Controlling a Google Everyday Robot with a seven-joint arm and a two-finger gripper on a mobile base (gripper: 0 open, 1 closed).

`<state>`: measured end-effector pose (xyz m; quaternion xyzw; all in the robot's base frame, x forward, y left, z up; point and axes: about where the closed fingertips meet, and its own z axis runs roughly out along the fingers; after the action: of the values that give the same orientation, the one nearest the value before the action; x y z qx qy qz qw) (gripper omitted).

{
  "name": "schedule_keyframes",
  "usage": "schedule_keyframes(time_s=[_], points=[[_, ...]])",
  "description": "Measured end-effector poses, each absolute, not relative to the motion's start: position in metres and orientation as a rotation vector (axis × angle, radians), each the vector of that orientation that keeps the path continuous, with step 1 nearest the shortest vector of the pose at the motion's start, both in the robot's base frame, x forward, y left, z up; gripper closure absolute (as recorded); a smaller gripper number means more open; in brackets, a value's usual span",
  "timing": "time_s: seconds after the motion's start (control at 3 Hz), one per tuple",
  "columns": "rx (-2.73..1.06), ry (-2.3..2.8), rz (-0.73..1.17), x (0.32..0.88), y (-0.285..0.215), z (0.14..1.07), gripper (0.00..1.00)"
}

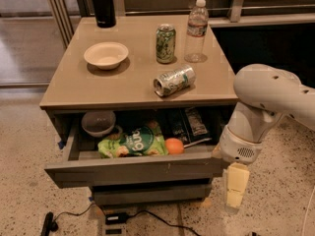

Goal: Open top drawer

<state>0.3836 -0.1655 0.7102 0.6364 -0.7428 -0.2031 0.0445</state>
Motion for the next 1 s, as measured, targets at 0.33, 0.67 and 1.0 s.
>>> schedule_keyframes(time_s=[0.33, 0.67, 1.0], points=[[1.944, -2.27, -0.621, 0.384, -0.165, 0.71, 0.0], [1.901, -2.266, -0.637, 0.396, -0.165, 0.708, 0.0], [1.889, -2.263, -0.641, 0.403, -0.164, 0.707, 0.0]])
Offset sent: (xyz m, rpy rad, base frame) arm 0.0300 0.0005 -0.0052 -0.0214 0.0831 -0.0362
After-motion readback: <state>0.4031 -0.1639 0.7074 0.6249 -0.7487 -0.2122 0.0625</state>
